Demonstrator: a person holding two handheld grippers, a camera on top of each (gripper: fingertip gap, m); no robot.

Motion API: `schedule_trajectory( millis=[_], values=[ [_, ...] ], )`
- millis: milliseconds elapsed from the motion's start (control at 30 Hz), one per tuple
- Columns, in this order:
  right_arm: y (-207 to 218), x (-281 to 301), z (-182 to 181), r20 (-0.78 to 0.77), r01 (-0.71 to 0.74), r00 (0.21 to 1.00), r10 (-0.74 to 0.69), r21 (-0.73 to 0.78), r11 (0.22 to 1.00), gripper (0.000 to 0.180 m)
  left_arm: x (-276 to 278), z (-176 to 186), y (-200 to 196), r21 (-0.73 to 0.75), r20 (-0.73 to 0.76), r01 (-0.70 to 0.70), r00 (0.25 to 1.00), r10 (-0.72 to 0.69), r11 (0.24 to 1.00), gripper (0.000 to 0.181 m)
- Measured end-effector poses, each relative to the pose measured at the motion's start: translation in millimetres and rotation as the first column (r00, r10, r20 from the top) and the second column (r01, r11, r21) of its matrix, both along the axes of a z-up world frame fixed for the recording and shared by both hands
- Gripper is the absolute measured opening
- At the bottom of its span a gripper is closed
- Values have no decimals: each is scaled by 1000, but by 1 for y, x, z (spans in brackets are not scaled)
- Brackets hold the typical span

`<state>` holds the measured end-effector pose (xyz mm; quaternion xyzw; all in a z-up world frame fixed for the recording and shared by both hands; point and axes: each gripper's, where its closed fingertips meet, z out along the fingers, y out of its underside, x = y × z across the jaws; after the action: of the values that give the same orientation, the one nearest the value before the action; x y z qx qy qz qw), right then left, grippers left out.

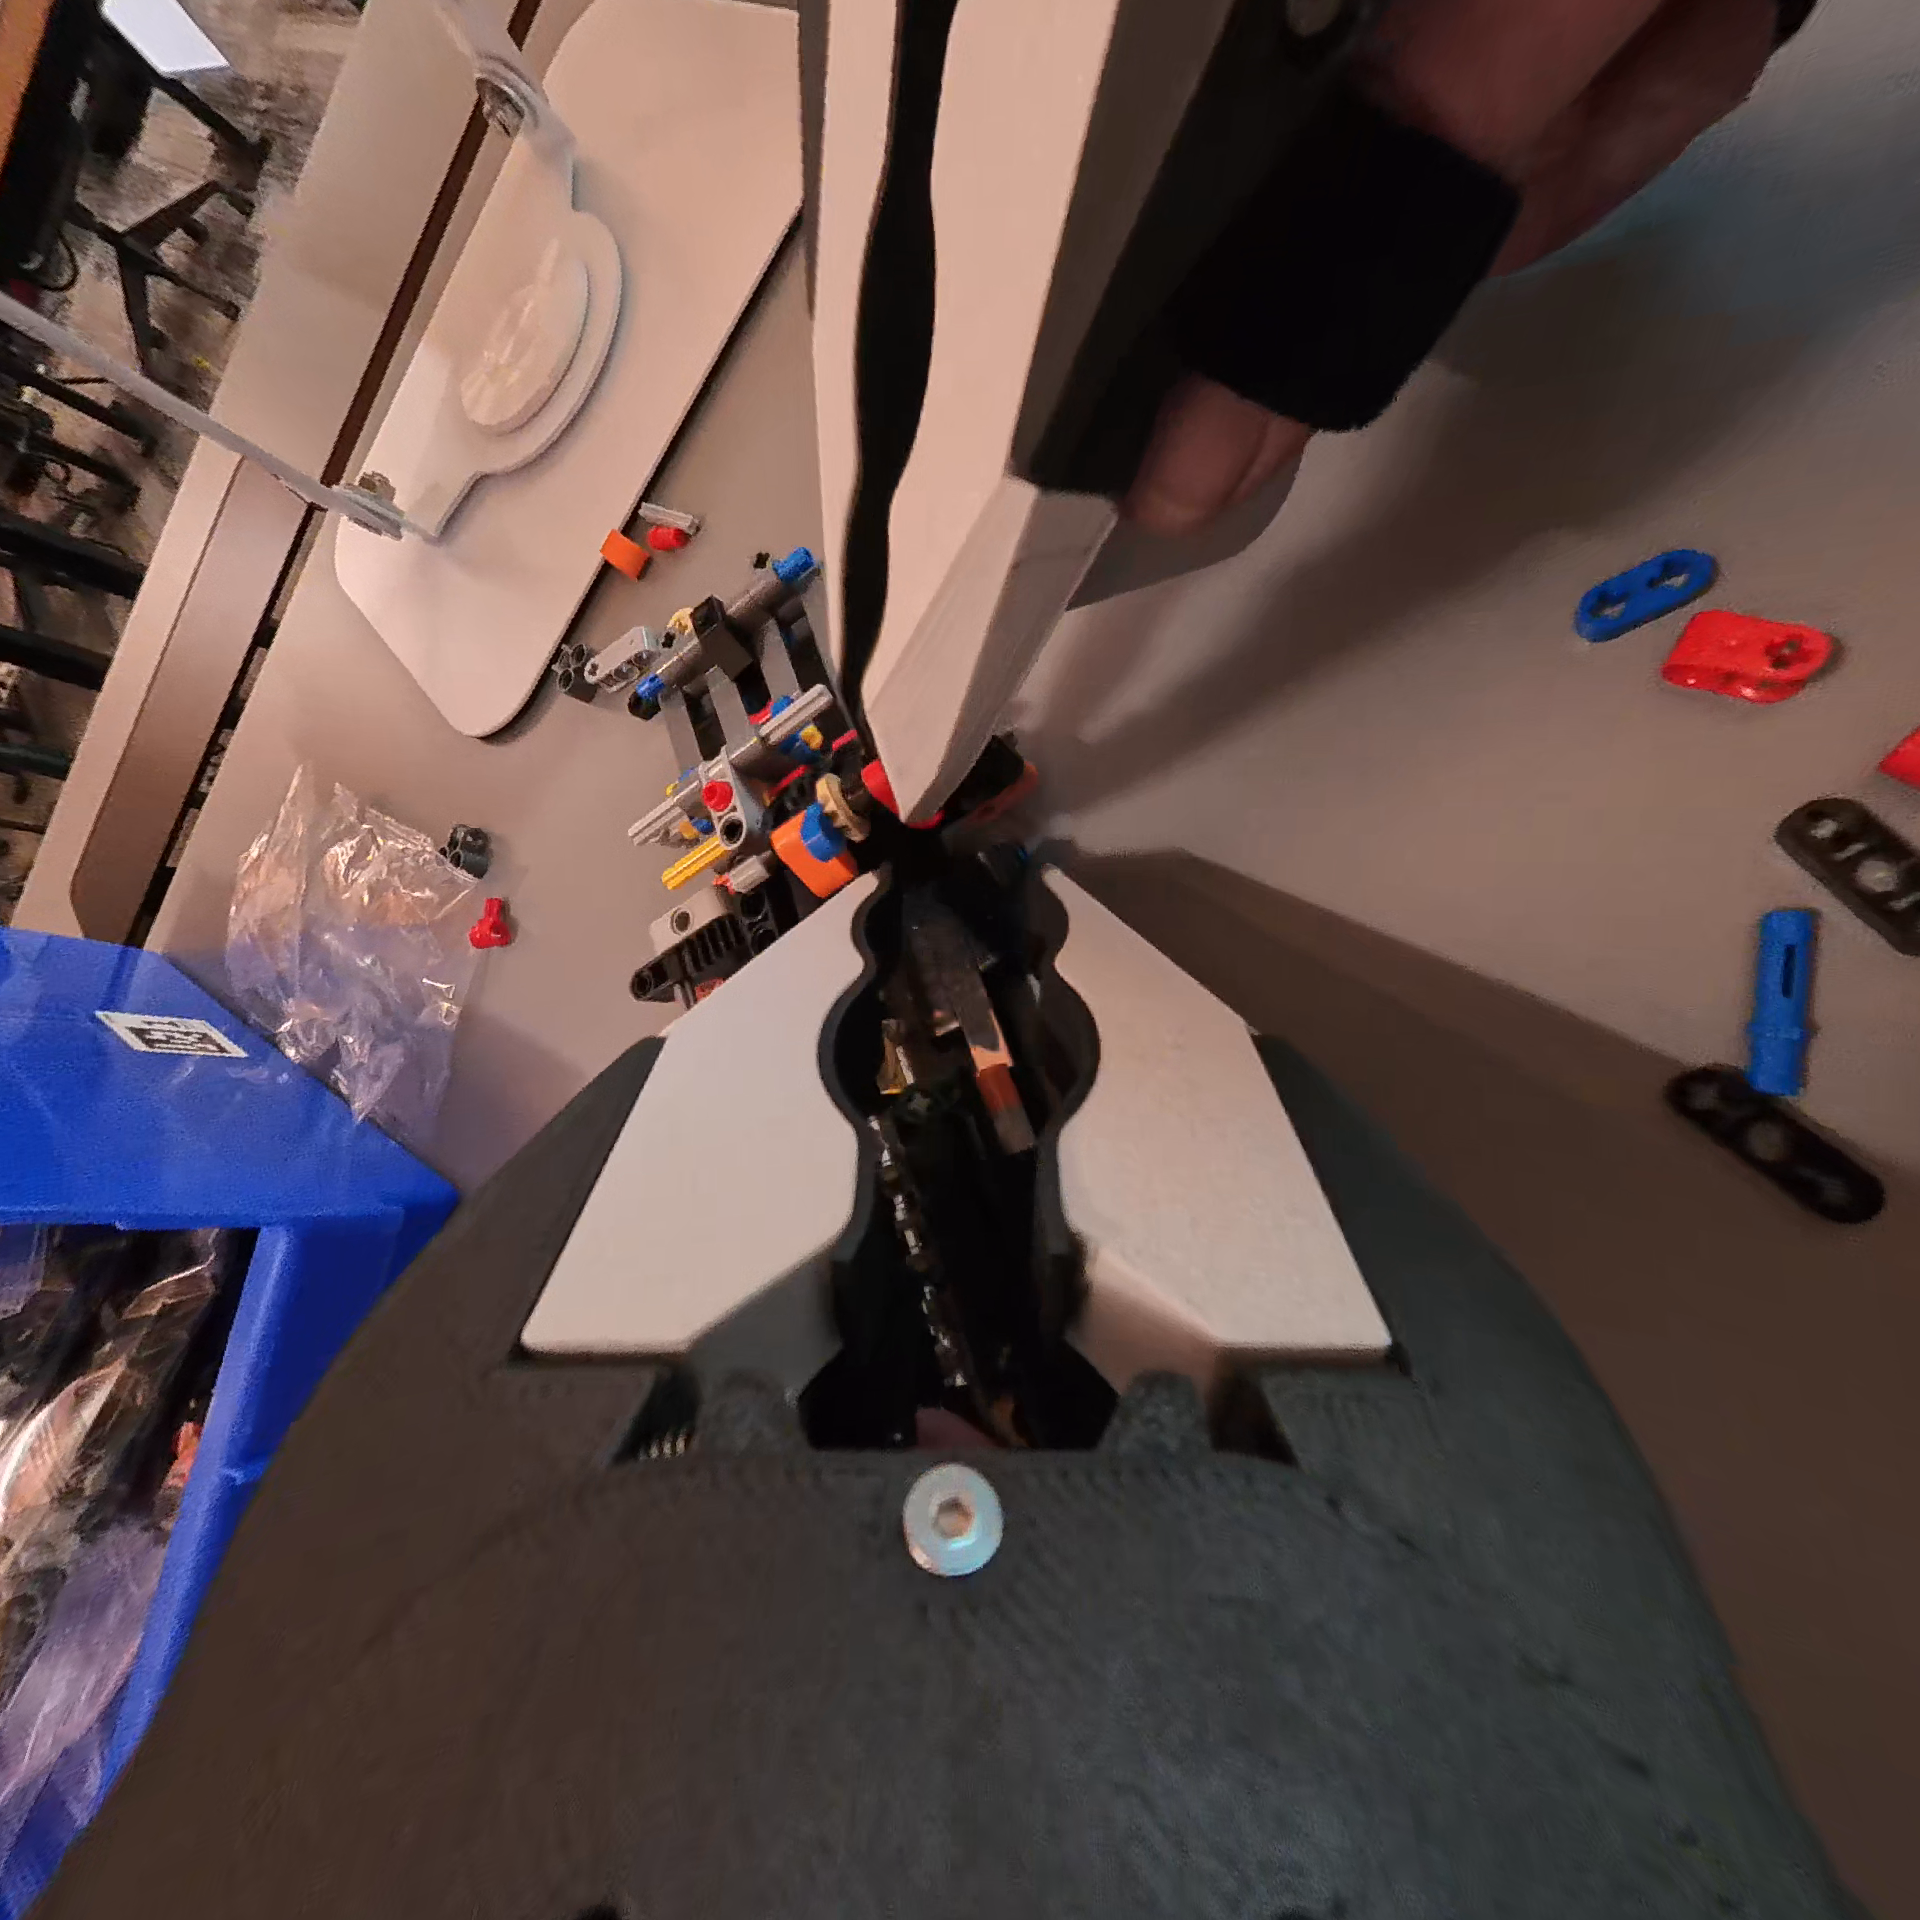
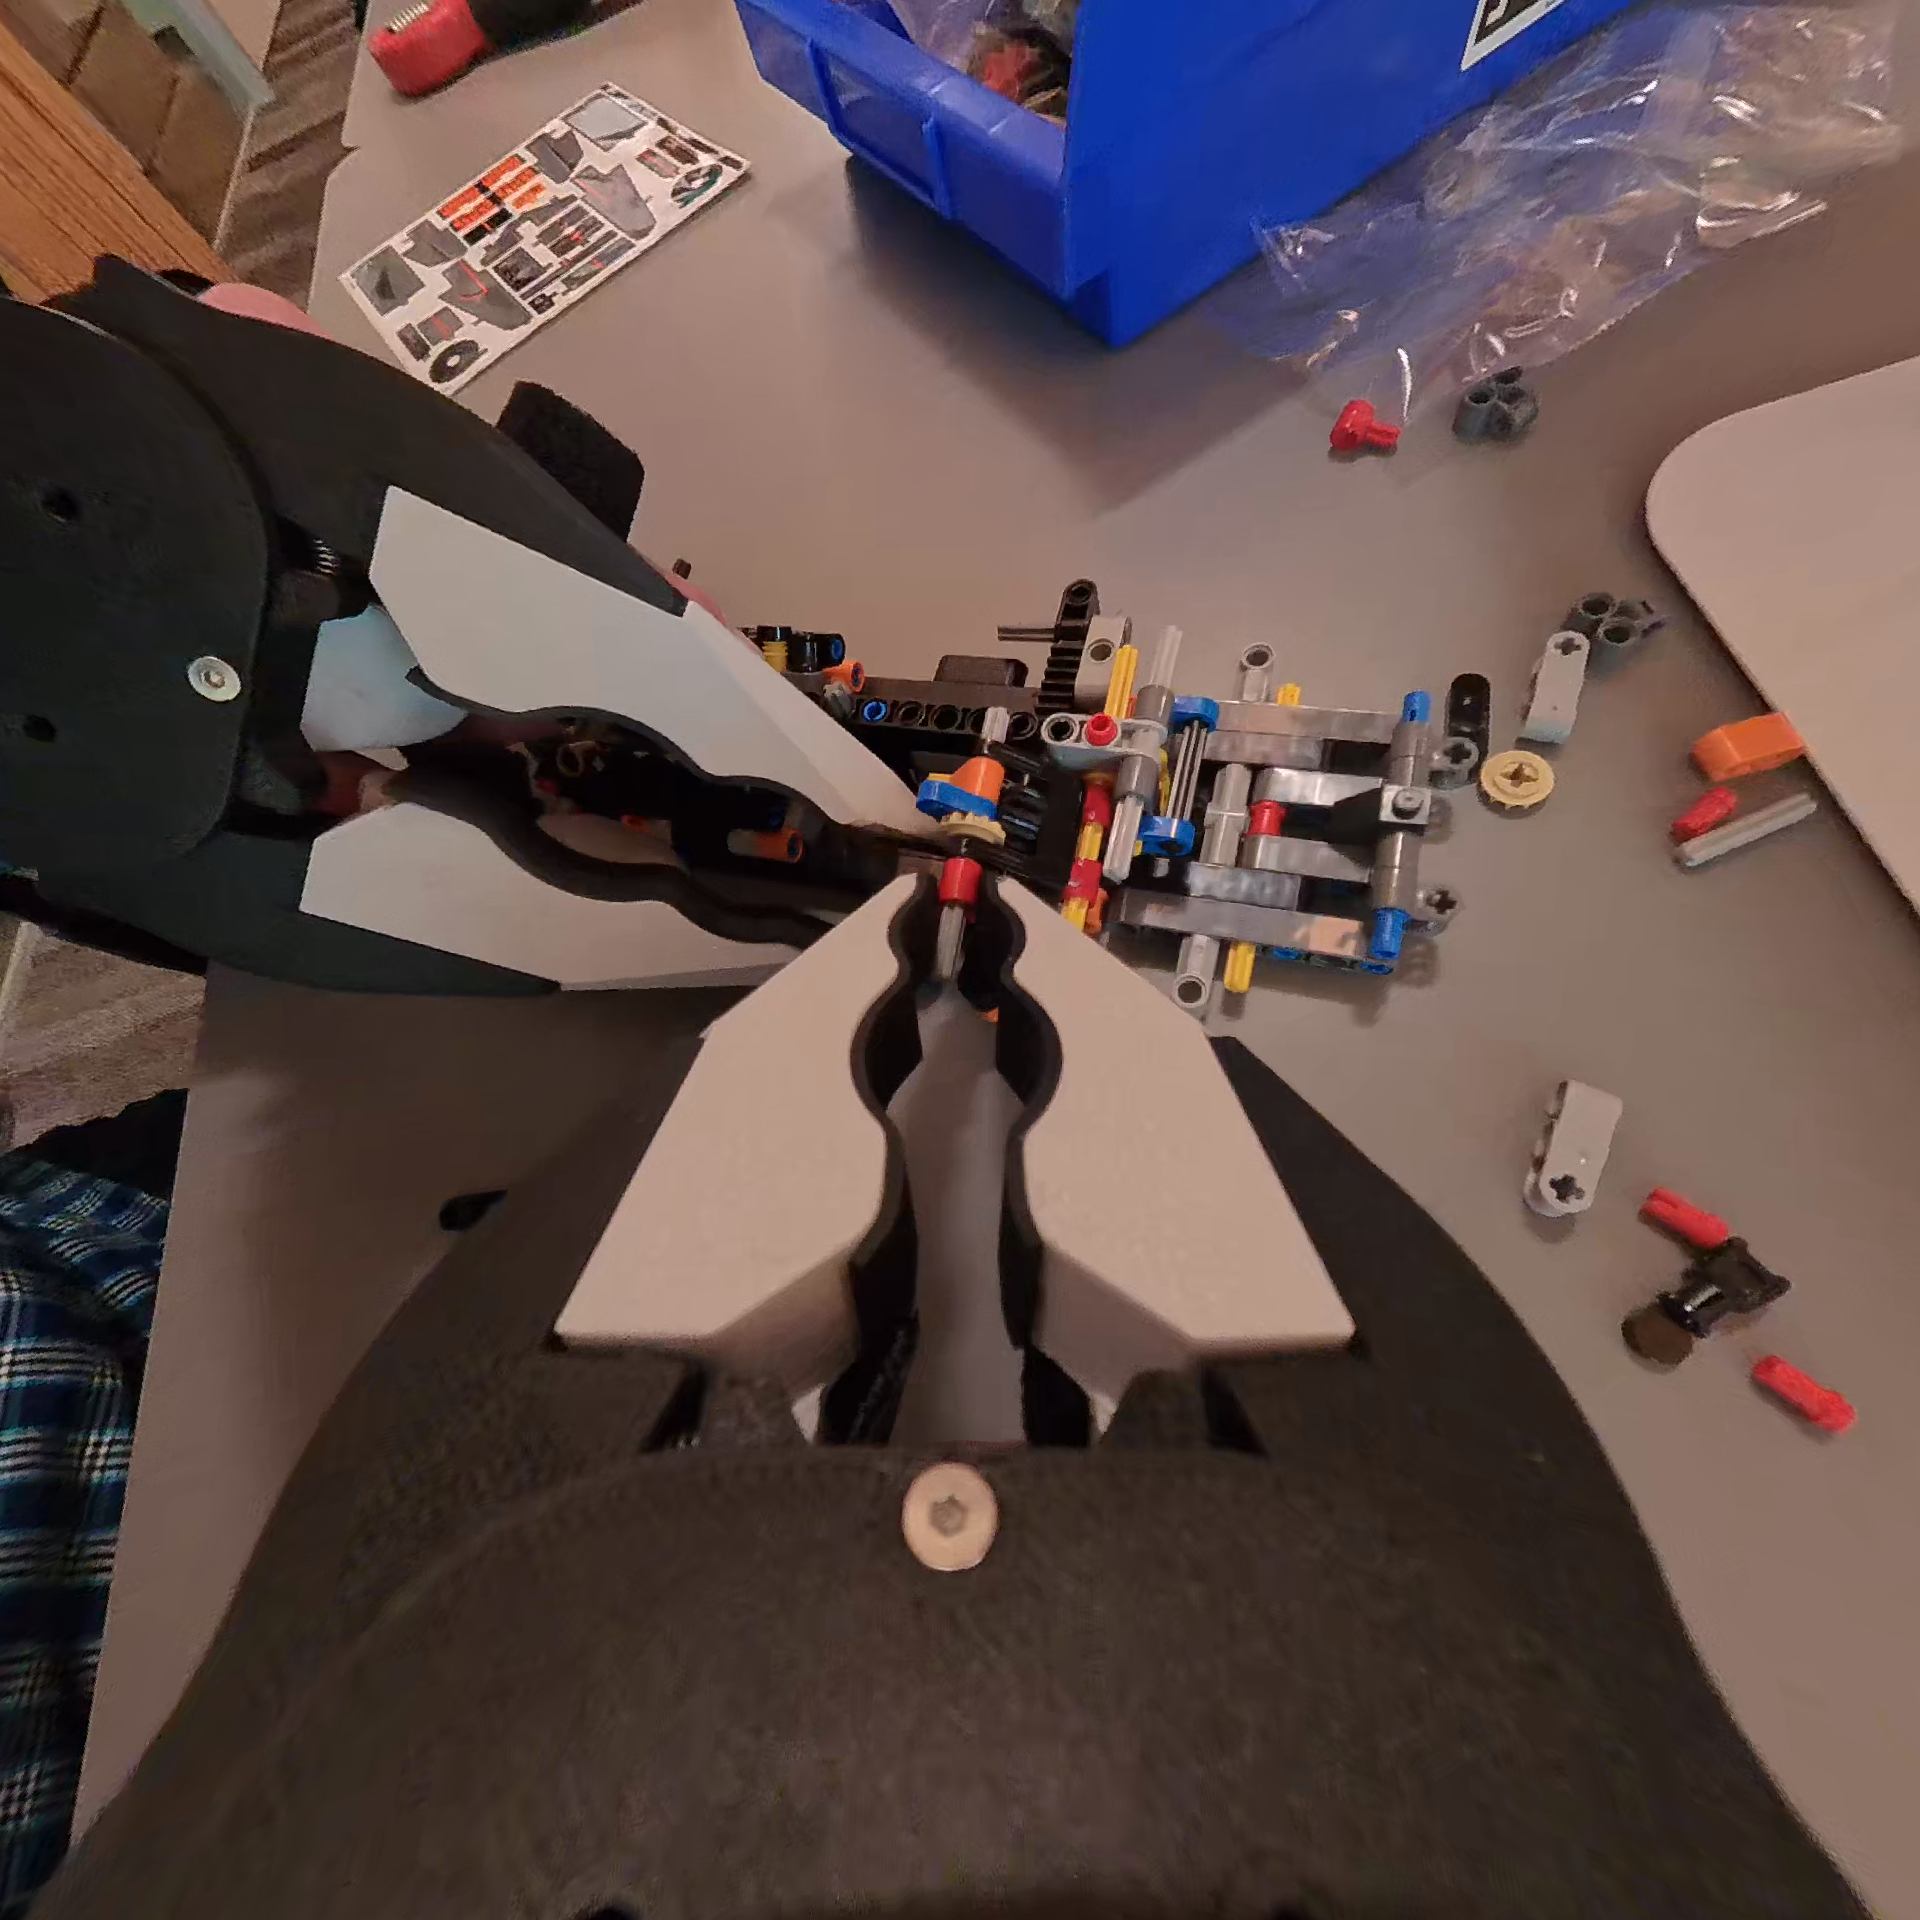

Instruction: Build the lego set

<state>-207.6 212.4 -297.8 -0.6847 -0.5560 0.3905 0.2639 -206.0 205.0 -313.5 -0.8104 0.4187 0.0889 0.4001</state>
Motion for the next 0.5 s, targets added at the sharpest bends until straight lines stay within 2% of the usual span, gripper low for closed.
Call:
schedule_trajectory(
  millis=[500],
  values=[
    [-4,1,-4,-9,3,1000,-3,-24,1000,5,-4,1,-1,4,21,-39,999,39,999,20]
  ],
)
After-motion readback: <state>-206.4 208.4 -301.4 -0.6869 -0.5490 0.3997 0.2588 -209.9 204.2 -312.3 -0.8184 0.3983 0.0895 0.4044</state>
